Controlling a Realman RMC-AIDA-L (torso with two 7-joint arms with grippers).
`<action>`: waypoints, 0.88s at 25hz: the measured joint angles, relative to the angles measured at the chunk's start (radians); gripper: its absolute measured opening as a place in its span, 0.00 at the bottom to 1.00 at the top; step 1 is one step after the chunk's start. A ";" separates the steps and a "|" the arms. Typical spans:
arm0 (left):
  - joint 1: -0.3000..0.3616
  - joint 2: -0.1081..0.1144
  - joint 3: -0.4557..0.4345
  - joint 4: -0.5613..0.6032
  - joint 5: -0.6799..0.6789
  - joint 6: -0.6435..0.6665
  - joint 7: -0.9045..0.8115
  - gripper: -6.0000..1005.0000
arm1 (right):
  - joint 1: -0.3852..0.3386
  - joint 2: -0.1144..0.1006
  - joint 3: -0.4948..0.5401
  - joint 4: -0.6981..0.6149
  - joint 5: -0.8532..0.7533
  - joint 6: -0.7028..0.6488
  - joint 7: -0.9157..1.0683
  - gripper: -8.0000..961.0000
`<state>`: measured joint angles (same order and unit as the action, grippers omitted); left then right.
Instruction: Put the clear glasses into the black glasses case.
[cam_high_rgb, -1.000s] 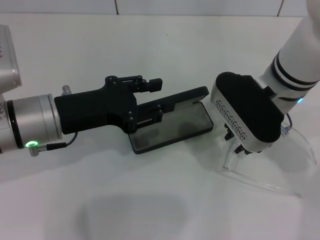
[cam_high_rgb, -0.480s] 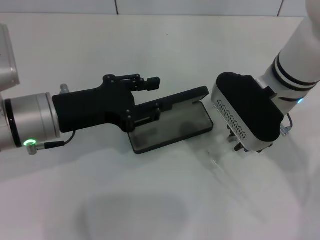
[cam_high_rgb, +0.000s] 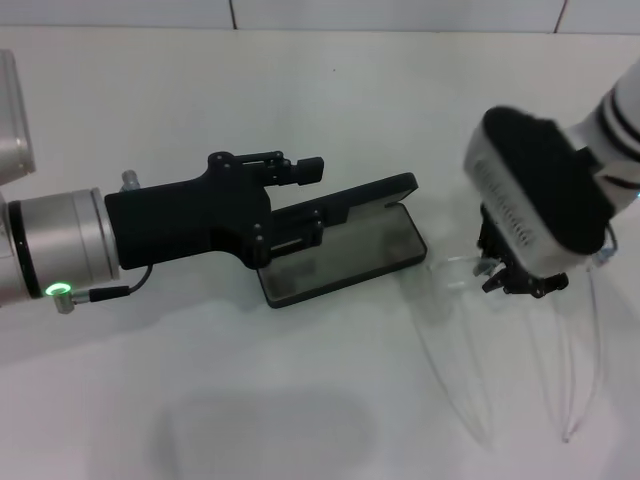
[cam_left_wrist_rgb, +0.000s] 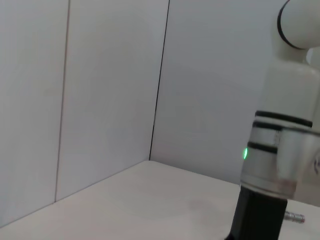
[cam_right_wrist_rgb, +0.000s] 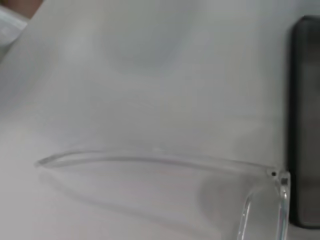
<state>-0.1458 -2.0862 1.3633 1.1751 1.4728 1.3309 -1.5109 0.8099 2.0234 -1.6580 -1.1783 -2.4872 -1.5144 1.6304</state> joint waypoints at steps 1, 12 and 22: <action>0.000 0.000 -0.001 0.000 -0.001 0.003 0.000 0.55 | -0.017 0.000 0.021 -0.018 0.001 -0.001 0.000 0.13; -0.017 -0.001 -0.071 -0.078 -0.099 0.200 0.076 0.56 | -0.243 0.000 0.232 -0.200 0.210 -0.005 0.005 0.13; -0.180 0.001 -0.160 -0.349 -0.119 0.384 0.191 0.56 | -0.357 -0.006 0.415 0.054 0.681 0.004 -0.147 0.13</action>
<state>-0.3254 -2.0850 1.2033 0.8266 1.3540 1.7149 -1.3198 0.4529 2.0174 -1.2433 -1.1242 -1.8067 -1.5104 1.4834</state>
